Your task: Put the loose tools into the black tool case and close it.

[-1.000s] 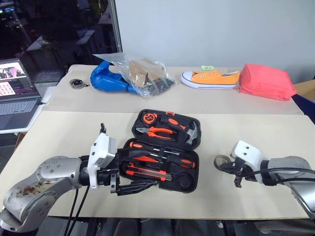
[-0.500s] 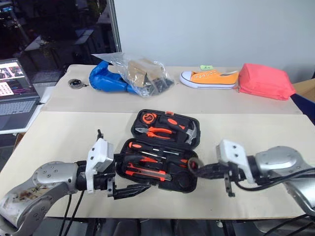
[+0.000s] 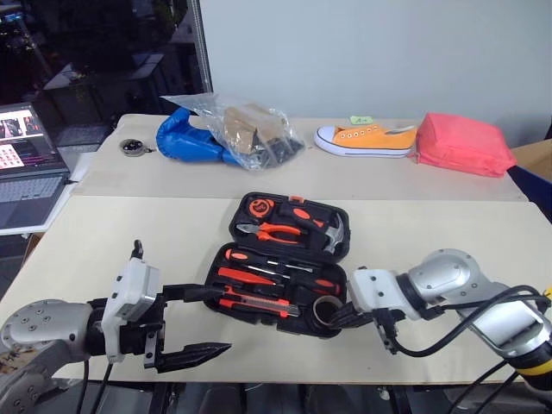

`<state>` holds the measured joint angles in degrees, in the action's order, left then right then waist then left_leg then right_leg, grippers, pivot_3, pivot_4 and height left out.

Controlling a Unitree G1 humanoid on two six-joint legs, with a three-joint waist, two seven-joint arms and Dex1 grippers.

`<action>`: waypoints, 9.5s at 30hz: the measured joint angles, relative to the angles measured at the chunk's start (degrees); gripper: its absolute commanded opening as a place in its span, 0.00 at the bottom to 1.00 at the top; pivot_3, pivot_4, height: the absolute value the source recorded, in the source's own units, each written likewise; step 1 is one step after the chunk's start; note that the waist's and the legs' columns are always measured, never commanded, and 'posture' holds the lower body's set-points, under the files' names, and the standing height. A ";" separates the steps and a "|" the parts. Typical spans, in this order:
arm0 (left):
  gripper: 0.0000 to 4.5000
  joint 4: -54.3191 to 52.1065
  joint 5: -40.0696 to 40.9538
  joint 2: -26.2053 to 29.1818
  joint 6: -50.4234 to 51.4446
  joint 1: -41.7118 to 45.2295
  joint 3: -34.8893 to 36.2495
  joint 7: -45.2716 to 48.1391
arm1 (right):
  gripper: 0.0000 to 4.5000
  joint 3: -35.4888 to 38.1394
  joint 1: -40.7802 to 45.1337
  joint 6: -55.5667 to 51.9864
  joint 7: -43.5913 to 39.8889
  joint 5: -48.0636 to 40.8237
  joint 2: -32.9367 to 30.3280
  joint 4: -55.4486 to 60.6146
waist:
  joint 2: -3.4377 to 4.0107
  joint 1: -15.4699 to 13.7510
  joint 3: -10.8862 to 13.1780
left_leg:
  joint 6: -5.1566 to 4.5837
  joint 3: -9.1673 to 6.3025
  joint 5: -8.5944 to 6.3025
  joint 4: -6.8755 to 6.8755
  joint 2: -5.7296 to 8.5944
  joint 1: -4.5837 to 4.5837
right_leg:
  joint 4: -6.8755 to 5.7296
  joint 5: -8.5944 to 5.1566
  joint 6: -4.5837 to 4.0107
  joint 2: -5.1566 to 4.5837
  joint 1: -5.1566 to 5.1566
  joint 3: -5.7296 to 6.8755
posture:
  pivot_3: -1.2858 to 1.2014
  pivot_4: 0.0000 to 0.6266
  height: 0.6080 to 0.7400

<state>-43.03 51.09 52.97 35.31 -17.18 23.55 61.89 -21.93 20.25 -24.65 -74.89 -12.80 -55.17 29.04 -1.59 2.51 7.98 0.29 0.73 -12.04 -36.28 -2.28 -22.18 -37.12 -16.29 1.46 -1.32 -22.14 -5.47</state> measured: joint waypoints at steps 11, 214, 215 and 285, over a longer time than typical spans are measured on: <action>0.98 0.22 -1.46 -0.14 -0.38 -0.13 -0.01 0.02 | 0.00 -4.86 3.80 -0.54 -2.51 1.50 4.92 -2.18 | 0.10 -0.09 0.19 | 0.01 0.23 0.00 0.09 -0.47 -0.11 | -0.02 0.11 -0.47 0.57 -0.22 0.00 | 0.52 0.24 1.00; 0.78 28.05 -21.97 -5.45 -6.40 29.13 -23.49 -0.60 | 1.00 9.58 5.18 -59.22 63.68 -4.22 51.80 3.38 | -0.31 0.12 0.35 | -0.12 0.96 0.25 0.23 -0.53 -0.60 | -0.78 0.41 -0.89 0.49 -1.13 0.02 | 0.52 0.24 1.00; 0.78 28.05 -21.97 -5.47 -6.27 29.45 -23.63 -0.59 | 1.00 9.62 5.18 -59.22 64.20 -3.95 51.90 3.39 | -0.31 0.14 0.35 | -0.12 0.96 0.25 0.23 -0.53 -0.60 | -0.78 0.40 -0.89 0.49 -1.13 0.02 | 0.52 0.24 1.00; 0.78 30.42 -24.00 -7.55 -3.05 34.58 -25.89 1.46 | 0.69 1.38 5.12 -43.68 58.91 -2.61 44.66 -0.85 | -0.31 0.75 0.35 | -0.13 0.84 0.30 0.25 -0.55 -0.70 | -0.71 0.28 -0.66 0.54 -1.17 0.06 | 0.52 0.24 1.00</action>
<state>-12.61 27.09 45.41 32.26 17.40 -2.35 63.35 -20.55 25.37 -68.33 -15.98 -15.41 -10.51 28.19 -1.90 3.26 8.33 0.16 1.57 -11.74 -36.03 -2.83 -22.88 -37.84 -16.00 0.80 -0.78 -23.31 -5.42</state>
